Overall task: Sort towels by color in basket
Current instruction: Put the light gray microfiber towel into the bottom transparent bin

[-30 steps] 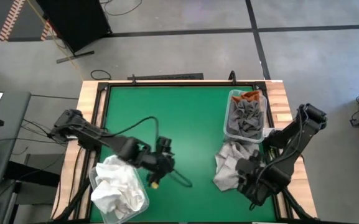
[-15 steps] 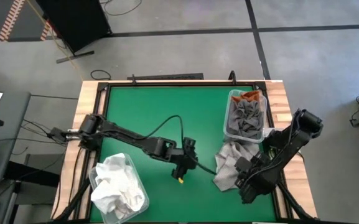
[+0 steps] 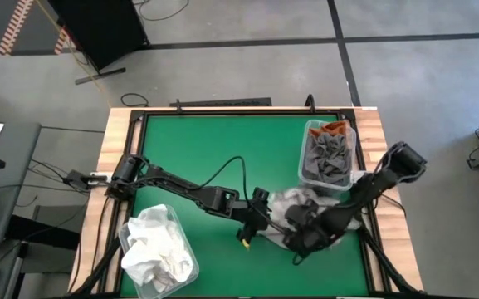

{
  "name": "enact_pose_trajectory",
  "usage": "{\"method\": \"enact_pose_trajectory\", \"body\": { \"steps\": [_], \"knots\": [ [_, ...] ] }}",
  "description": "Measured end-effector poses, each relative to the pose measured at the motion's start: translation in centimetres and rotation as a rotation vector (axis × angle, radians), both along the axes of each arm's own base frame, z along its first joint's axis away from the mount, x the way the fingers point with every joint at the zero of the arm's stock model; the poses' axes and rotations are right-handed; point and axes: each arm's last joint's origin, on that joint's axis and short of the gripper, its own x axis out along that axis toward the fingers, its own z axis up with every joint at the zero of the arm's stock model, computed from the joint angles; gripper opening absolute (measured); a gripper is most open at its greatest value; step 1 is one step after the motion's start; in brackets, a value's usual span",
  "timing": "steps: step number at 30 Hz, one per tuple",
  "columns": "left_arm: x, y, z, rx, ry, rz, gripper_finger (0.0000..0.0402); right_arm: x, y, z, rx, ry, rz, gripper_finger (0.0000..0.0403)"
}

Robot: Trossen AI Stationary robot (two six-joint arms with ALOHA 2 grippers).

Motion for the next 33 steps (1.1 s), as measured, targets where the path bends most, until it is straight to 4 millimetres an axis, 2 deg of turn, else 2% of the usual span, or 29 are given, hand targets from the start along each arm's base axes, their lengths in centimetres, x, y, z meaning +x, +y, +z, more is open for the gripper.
{"method": "enact_pose_trajectory", "body": {
  "steps": [6, 11, 16, 19, 24, 30, 33],
  "knots": [
    [-0.1, 0.1, -0.2, 0.010, 0.027, -0.007, 0.0265, 2.9, -1.0, 1.1, 0.007, -0.156, 0.093, 0.0301],
    [-0.2, 0.7, -0.5, 0.004, 0.065, -0.001, 0.0265, 3.6, -0.5, 3.2, 0.007, -0.229, 0.157, 0.0301],
    [0.0, 1.3, -0.4, -0.037, 0.058, -0.014, 0.0265, 3.1, 0.4, 5.5, 0.013, -0.237, 0.189, 0.0301],
    [0.5, 1.8, -1.1, -0.063, 0.056, -0.014, 0.0265, 2.6, 1.1, 6.8, 0.007, -0.218, 0.203, 0.0301],
    [1.6, 2.5, -4.5, -0.089, 0.104, 0.002, 0.0267, 1.6, 2.3, 8.9, -0.016, -0.183, 0.225, 0.0301],
    [2.7, 3.1, -5.9, -0.079, 0.110, 0.003, 0.0283, 0.5, 3.2, 9.9, -0.038, -0.156, 0.217, 0.0301],
    [2.5, 3.1, -6.2, -0.065, 0.137, -0.013, 0.0265, 0.1, 3.3, 9.8, -0.036, -0.138, 0.199, 0.0301]
  ]
}}
